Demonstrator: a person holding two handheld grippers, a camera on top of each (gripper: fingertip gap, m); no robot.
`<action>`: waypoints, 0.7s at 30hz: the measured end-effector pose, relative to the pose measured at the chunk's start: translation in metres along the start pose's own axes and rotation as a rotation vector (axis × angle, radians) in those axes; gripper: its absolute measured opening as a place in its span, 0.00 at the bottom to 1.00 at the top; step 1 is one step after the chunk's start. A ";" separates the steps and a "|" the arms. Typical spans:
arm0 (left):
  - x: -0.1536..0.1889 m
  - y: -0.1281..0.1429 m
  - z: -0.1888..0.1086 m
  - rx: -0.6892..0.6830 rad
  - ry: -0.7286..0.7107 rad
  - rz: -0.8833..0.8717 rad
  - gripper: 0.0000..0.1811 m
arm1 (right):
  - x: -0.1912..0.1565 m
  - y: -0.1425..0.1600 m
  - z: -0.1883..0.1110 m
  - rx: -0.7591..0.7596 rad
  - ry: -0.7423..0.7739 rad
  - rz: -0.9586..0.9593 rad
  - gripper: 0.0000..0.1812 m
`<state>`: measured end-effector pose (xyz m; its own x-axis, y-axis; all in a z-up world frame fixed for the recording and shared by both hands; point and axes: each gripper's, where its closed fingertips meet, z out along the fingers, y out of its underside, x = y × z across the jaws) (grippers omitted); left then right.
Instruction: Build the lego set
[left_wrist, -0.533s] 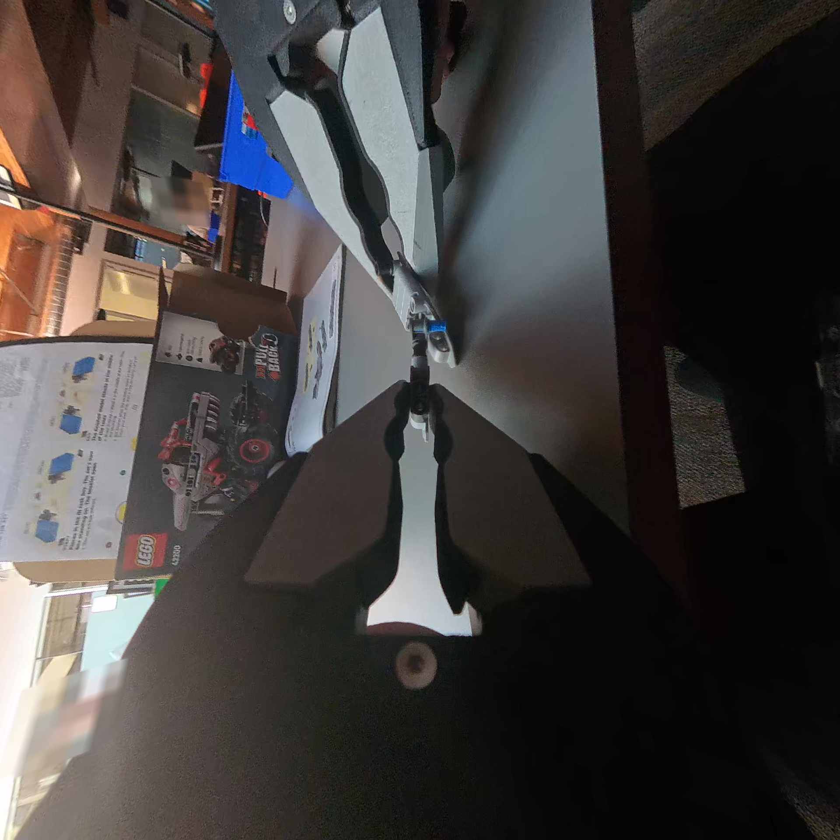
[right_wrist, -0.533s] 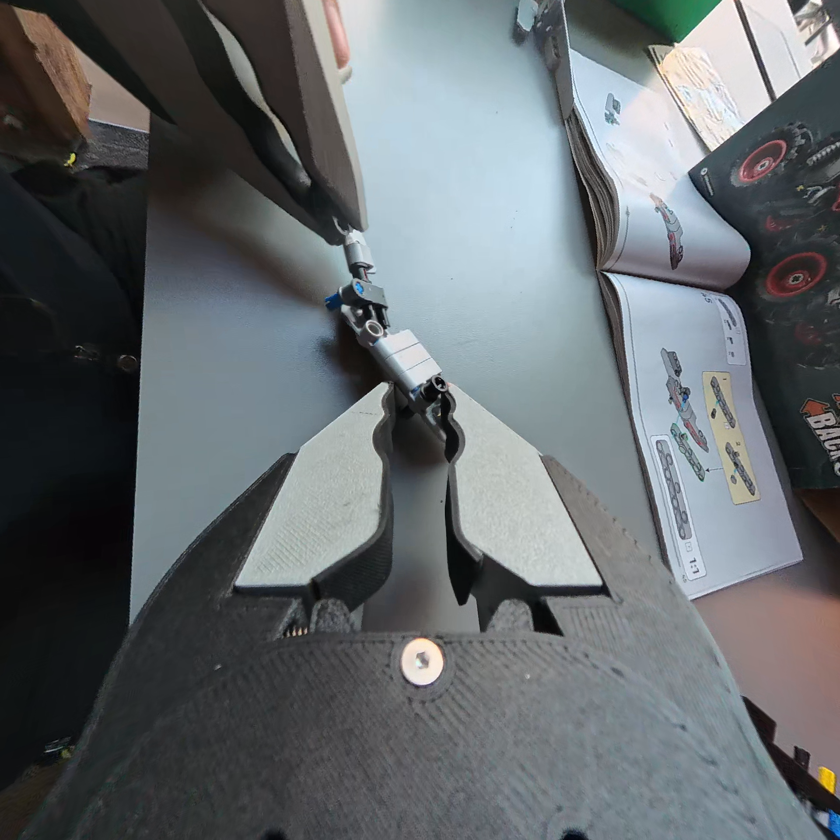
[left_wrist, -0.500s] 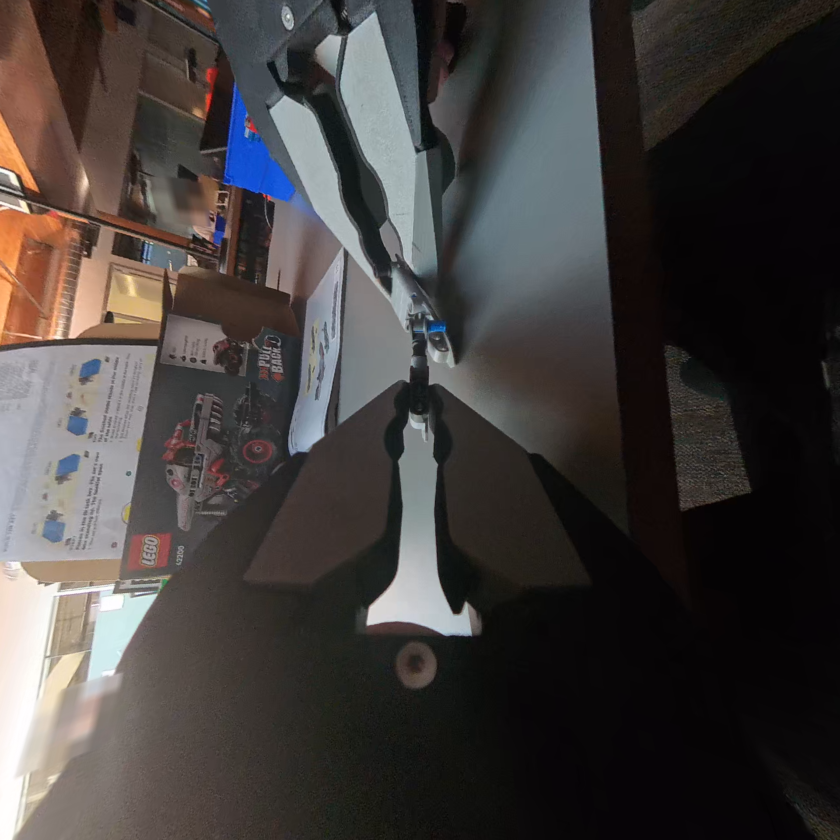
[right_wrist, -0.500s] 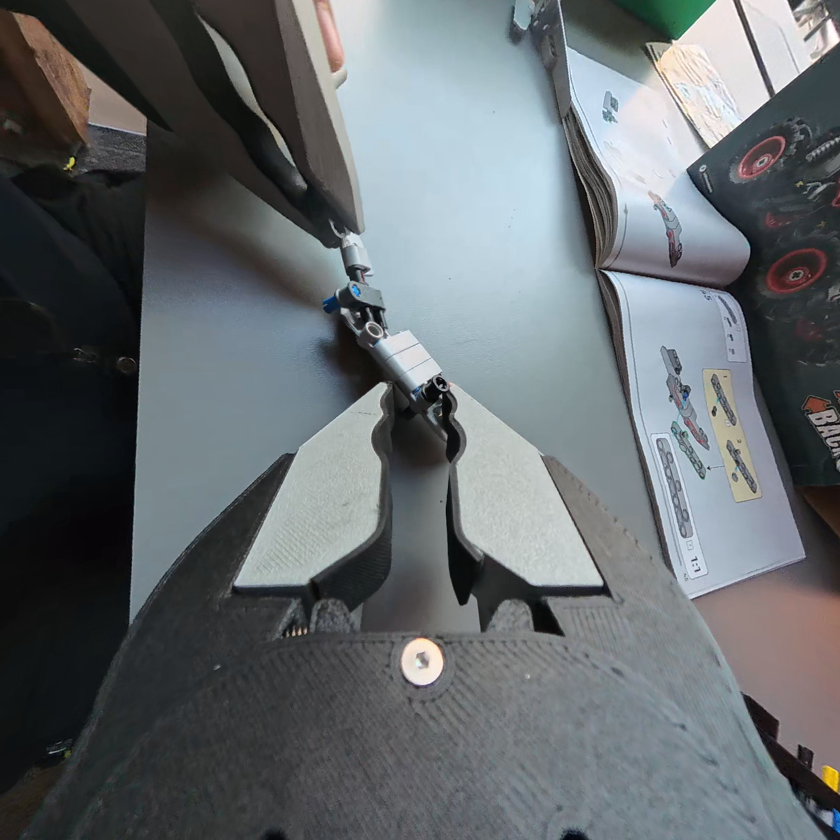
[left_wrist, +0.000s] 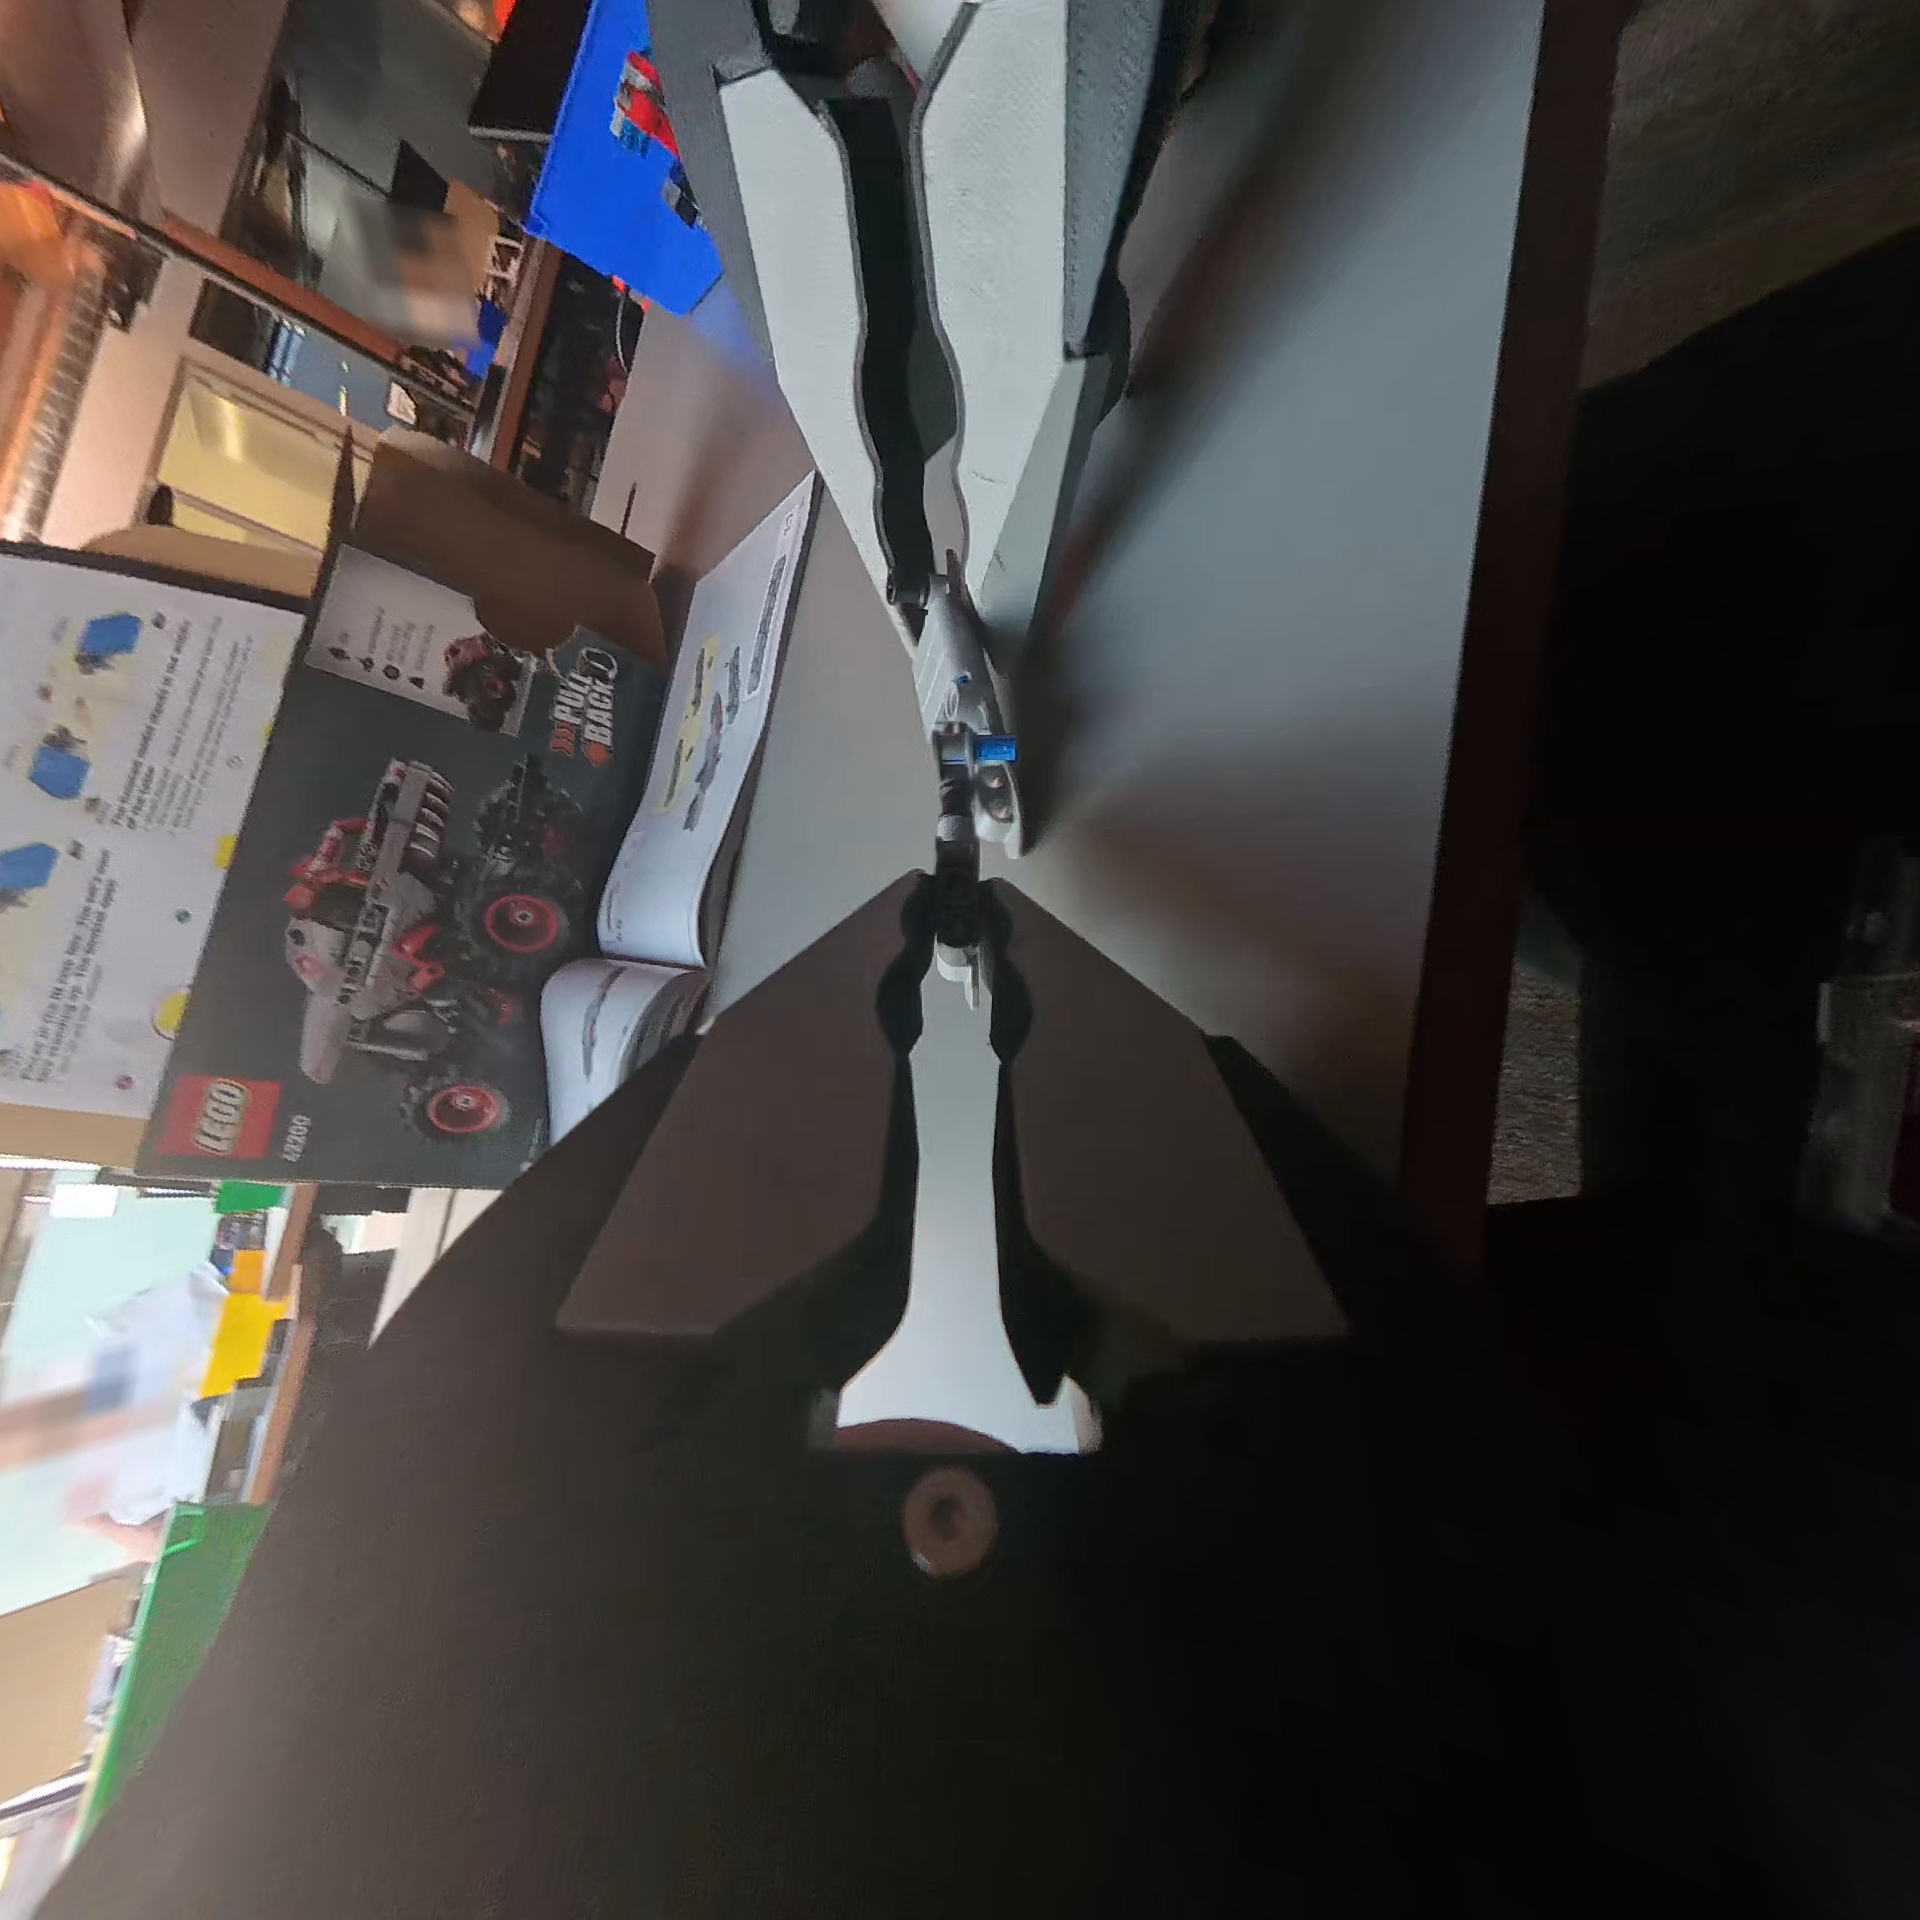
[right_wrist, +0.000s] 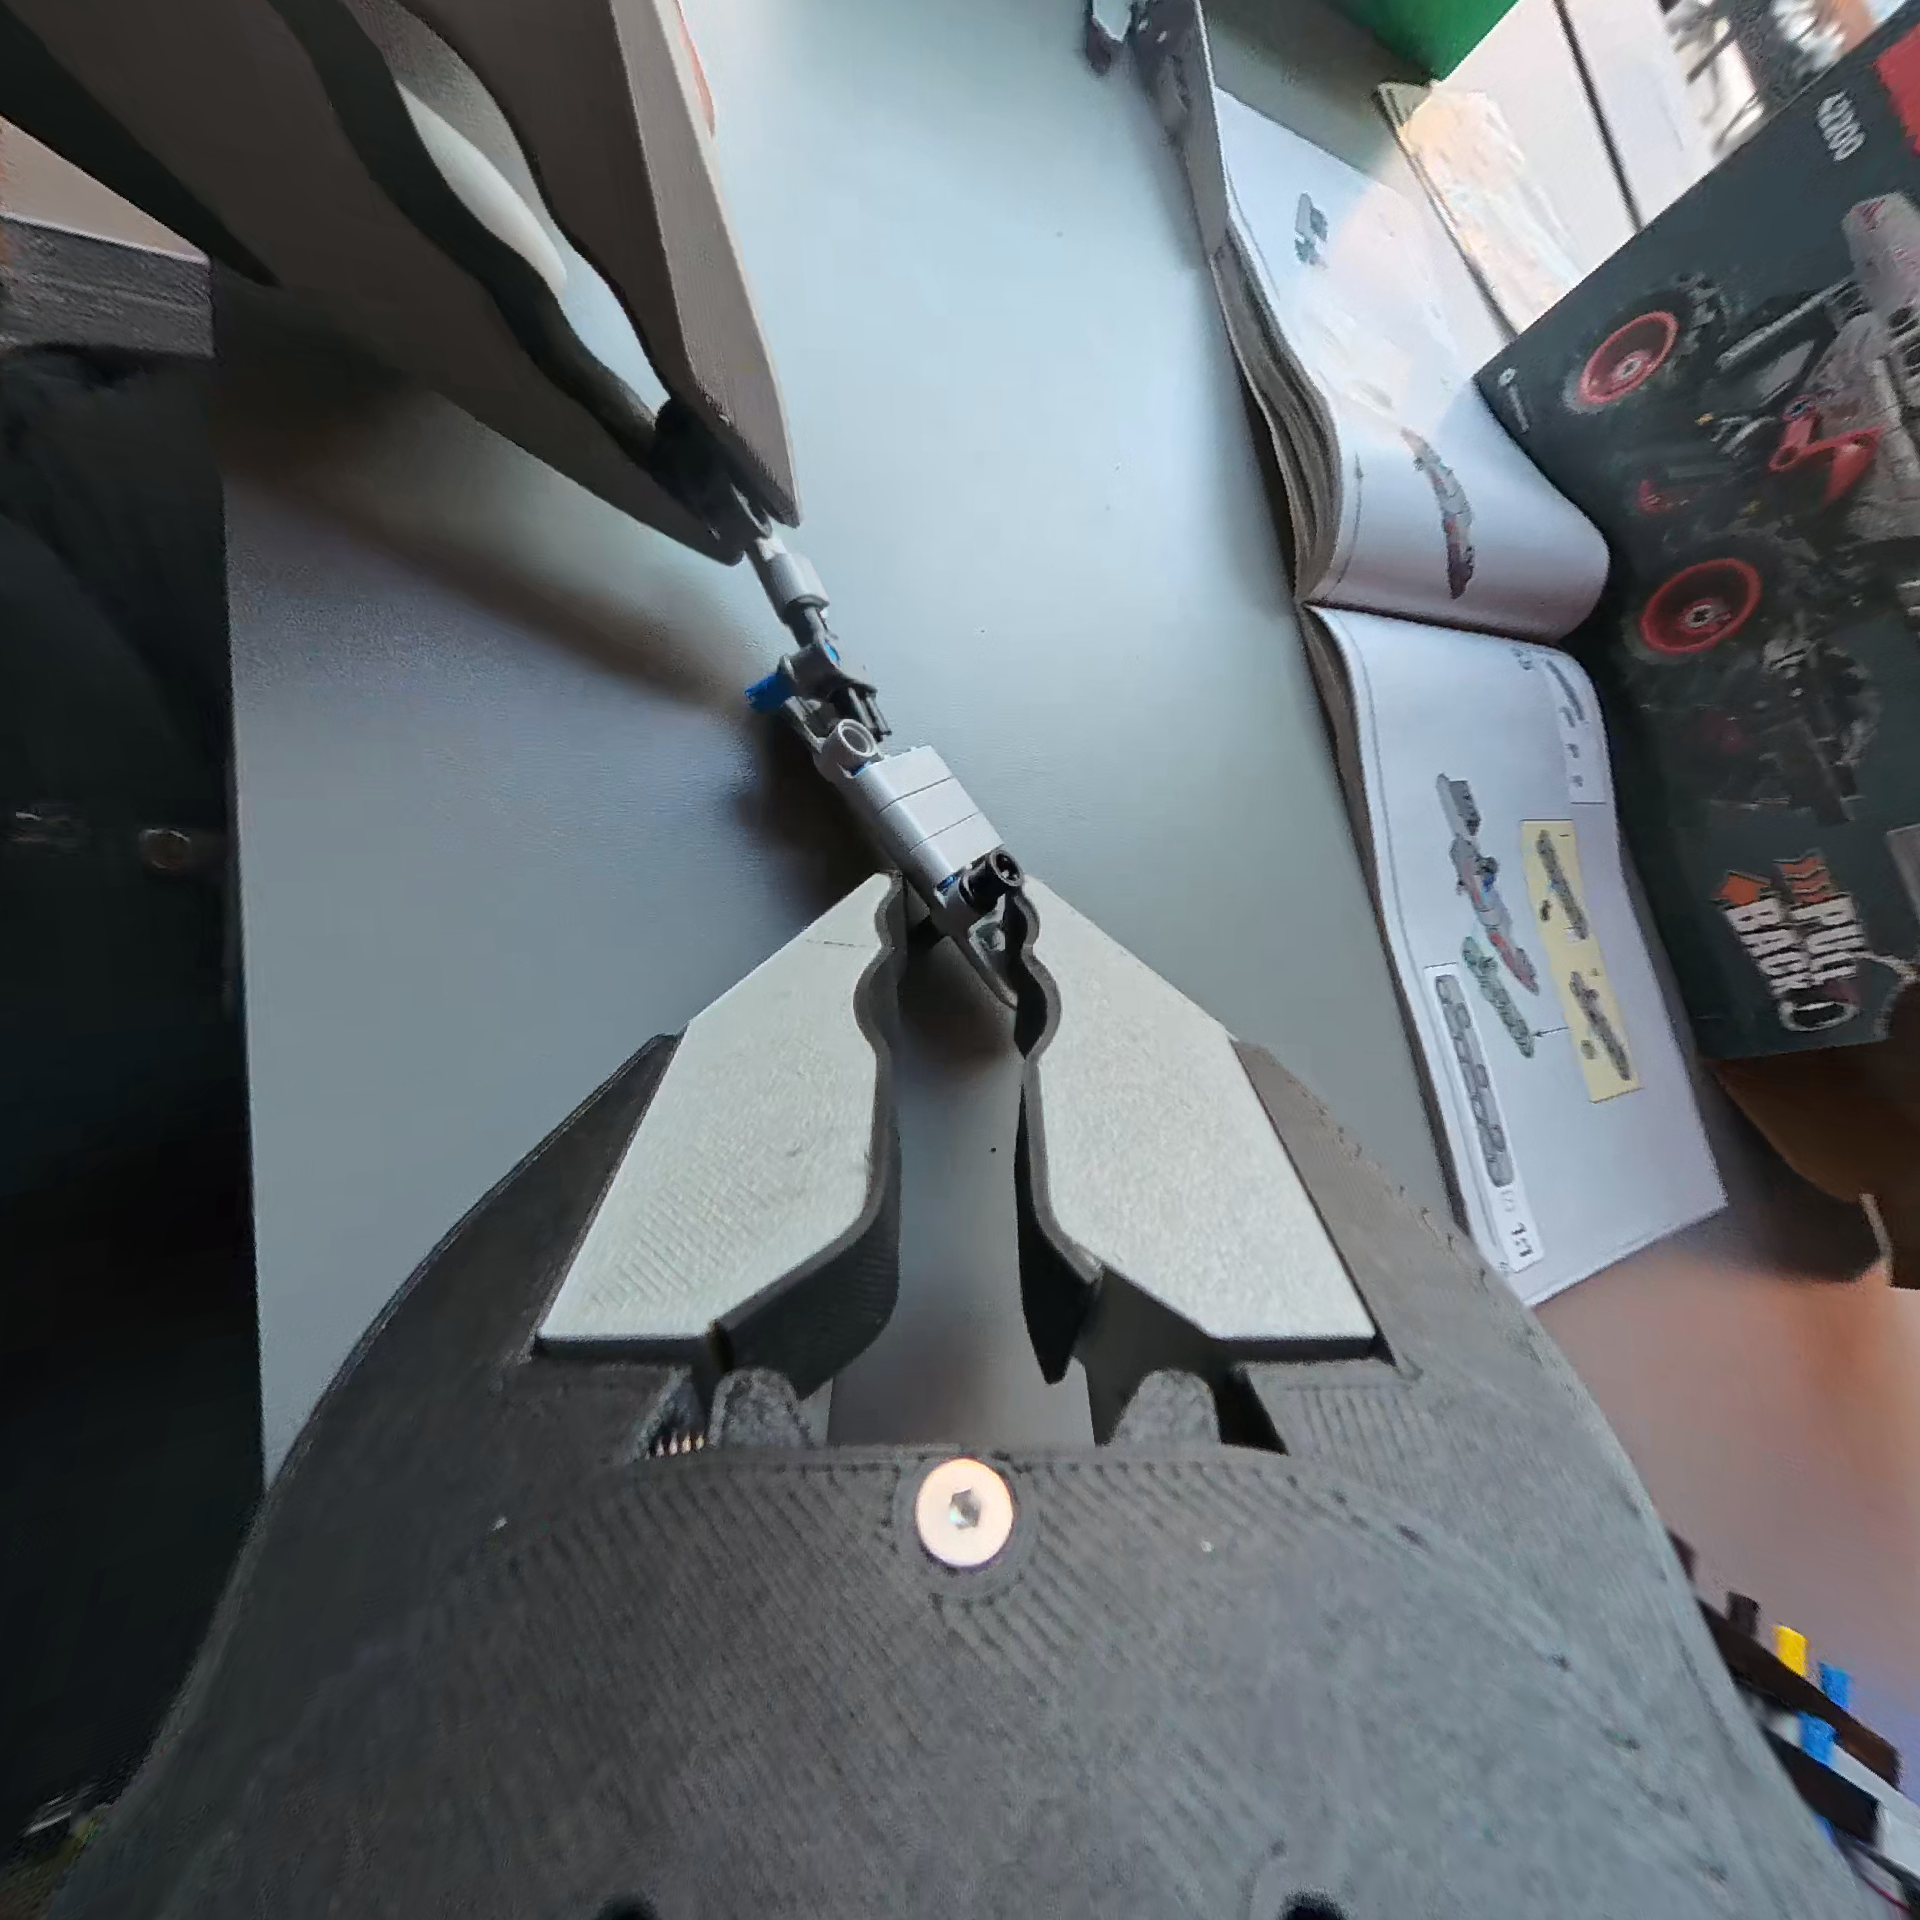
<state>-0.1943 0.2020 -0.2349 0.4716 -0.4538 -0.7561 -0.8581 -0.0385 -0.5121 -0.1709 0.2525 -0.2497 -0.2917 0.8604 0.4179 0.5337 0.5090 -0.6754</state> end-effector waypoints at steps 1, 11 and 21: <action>0.000 0.000 0.000 -0.004 -0.005 -0.001 0.02 | 0.000 0.000 0.000 0.001 0.021 -0.022 0.08; 0.001 0.004 0.003 -0.006 -0.010 0.065 0.02 | 0.000 0.000 -0.001 0.010 0.031 -0.052 0.09; 0.009 -0.001 0.006 0.027 0.054 0.081 0.03 | -0.001 -0.002 -0.005 0.026 -0.023 -0.043 0.19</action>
<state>-0.1881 0.2027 -0.2438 0.3888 -0.5022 -0.7724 -0.8868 0.0234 -0.4616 -0.1678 0.2505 -0.2458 -0.3321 0.8377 0.4335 0.4996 0.5460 -0.6725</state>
